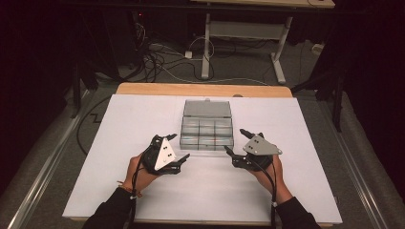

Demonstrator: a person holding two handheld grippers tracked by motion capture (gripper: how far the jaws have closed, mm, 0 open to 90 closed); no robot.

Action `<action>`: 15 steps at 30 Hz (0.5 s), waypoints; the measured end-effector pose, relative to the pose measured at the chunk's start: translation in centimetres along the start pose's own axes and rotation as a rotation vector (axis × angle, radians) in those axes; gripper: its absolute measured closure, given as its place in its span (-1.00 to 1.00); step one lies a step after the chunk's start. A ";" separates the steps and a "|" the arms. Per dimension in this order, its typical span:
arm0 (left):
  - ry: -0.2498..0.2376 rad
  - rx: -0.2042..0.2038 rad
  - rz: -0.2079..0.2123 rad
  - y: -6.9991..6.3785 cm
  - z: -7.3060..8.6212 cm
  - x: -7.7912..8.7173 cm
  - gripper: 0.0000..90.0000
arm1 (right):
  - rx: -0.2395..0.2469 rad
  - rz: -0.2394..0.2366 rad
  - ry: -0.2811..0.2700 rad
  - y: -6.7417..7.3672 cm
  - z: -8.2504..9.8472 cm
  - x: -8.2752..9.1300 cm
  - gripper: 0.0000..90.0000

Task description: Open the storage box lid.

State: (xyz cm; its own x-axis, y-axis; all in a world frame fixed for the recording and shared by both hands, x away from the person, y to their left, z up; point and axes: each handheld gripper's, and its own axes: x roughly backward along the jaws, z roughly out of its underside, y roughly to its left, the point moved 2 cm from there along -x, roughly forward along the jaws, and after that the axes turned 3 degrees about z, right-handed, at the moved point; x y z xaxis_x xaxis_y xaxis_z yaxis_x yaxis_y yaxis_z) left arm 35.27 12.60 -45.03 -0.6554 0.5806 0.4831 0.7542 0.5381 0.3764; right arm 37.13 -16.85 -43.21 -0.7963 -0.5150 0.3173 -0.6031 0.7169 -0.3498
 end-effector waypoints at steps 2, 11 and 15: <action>0.006 -0.002 0.002 -0.1 0.5 0.4 -0.48 | 0.003 0.002 0.005 0.1 0.3 0.4 -0.43; 0.044 0.003 0.033 -0.2 2.7 1.8 -0.48 | 0.025 0.023 -0.039 0.2 0.7 2.3 -0.43; 0.043 0.020 0.047 -0.2 3.5 2.4 -0.48 | 0.029 0.014 -0.025 0.3 1.1 2.9 -0.43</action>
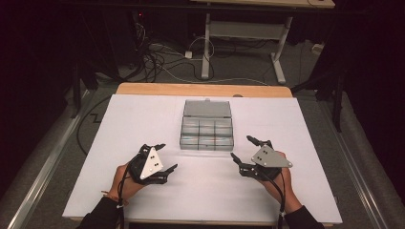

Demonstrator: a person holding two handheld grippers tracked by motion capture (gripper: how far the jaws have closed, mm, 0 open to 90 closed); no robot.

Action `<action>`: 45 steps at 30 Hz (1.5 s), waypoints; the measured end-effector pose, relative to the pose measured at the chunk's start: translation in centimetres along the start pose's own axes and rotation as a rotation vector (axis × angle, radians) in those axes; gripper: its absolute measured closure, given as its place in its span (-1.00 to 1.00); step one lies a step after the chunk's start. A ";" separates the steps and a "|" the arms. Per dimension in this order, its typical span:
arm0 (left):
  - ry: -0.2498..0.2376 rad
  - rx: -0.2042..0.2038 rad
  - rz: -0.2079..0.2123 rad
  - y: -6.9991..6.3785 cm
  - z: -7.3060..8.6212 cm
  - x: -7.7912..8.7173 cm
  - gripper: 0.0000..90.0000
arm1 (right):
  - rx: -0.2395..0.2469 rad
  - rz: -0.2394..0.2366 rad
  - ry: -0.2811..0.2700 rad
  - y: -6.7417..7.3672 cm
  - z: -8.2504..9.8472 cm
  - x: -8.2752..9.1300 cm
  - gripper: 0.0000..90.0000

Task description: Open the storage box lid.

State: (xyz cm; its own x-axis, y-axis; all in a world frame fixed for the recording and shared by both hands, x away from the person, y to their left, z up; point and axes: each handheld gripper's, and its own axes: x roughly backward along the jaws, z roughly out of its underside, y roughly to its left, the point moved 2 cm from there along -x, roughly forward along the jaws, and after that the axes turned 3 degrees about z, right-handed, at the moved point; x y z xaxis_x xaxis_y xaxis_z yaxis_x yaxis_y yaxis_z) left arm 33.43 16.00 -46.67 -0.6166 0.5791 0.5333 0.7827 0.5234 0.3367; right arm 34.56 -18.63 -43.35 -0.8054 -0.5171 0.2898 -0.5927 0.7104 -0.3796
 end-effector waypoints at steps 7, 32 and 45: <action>0.041 0.044 0.012 -0.1 2.1 1.0 -0.49 | -0.010 0.011 0.017 0.1 1.0 1.0 -0.43; 0.205 0.438 0.148 2.2 6.9 2.0 0.41 | -0.050 0.013 0.146 0.4 6.1 4.8 -0.40; 0.215 0.371 0.157 1.8 6.8 2.0 0.93 | -0.024 0.010 0.119 0.5 5.8 4.7 -0.38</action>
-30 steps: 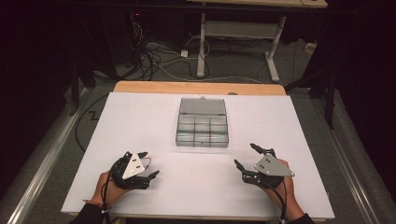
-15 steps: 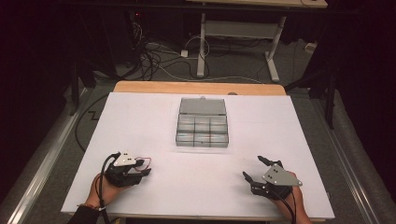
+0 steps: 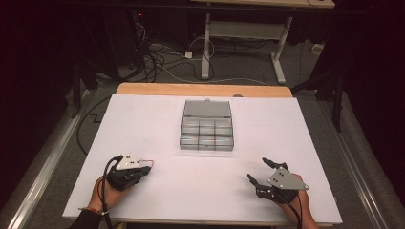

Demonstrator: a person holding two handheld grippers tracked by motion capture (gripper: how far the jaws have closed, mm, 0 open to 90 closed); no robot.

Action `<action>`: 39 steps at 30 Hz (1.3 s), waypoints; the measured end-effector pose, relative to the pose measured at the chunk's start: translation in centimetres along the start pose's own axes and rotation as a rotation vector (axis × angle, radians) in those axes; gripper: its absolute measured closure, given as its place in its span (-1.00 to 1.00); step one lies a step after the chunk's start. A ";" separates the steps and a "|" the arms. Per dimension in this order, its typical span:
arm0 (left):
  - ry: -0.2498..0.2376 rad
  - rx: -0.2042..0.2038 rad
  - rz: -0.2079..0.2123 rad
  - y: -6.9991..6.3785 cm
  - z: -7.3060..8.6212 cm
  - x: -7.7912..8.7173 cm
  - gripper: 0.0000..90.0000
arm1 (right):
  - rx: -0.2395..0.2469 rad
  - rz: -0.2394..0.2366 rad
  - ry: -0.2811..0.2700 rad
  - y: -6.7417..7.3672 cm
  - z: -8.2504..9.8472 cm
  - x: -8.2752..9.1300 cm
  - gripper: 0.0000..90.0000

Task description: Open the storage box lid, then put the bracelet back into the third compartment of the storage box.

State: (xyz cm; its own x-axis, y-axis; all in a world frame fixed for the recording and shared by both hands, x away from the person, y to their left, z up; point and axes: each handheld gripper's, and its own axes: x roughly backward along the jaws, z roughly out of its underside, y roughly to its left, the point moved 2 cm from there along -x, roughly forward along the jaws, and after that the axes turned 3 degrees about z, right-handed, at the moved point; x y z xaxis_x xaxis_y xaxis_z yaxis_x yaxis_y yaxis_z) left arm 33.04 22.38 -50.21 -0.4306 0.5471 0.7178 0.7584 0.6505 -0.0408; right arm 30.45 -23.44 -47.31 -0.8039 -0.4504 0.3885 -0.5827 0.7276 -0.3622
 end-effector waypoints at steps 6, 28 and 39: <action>-0.002 -0.028 -0.021 -0.2 0.1 0.1 0.94 | -0.005 -0.001 -0.004 -0.3 0.0 0.0 -0.37; -0.105 -0.071 -0.092 -1.0 -0.9 2.0 0.94 | 0.004 0.001 -0.010 -0.2 -0.1 0.4 -0.38; -0.160 -0.107 -0.111 -1.3 -1.2 3.2 0.94 | 0.006 -0.006 -0.004 -0.2 0.0 0.3 -0.40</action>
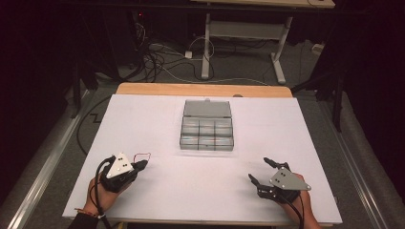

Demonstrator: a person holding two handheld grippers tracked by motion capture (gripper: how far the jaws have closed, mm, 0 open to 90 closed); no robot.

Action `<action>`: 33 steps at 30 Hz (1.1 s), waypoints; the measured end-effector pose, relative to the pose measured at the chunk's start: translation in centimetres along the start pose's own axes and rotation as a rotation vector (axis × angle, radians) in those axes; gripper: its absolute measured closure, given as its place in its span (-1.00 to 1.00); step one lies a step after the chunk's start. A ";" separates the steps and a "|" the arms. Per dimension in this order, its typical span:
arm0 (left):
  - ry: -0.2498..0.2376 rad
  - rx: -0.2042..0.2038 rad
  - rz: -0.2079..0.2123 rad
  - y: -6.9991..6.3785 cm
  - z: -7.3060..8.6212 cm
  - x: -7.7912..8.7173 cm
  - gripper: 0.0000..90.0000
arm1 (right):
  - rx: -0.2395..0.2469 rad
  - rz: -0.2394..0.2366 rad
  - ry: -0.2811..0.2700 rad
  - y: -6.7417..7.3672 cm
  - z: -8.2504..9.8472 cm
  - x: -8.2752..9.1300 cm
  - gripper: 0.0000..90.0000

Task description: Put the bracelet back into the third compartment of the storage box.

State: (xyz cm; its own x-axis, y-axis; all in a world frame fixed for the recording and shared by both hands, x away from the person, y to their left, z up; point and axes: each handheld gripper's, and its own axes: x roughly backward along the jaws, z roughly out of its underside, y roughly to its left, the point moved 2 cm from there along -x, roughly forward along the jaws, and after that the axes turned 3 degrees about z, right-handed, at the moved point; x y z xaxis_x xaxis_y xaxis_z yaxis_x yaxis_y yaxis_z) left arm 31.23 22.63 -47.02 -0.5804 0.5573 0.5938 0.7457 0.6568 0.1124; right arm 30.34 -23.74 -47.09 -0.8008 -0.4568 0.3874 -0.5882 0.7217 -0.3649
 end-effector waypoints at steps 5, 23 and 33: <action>-0.002 -0.010 -0.007 0.0 -0.1 0.1 0.94 | 0.002 0.002 -0.002 0.1 -0.1 -0.1 -0.41; -0.021 -0.026 -0.015 0.2 -0.9 0.0 0.93 | -0.018 0.008 -0.004 0.0 0.0 -0.1 -0.51; -0.043 -0.037 -0.013 0.8 -1.7 -0.2 0.93 | -0.013 0.018 0.001 0.0 0.2 -0.1 -0.51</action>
State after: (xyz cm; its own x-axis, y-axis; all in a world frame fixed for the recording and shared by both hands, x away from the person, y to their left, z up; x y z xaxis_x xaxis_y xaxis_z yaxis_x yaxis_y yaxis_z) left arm 32.53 22.17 -45.71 -0.6030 0.5710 0.5570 0.7492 0.6453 0.1495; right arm 30.39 -23.76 -47.29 -0.8111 -0.4429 0.3821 -0.5721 0.7367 -0.3605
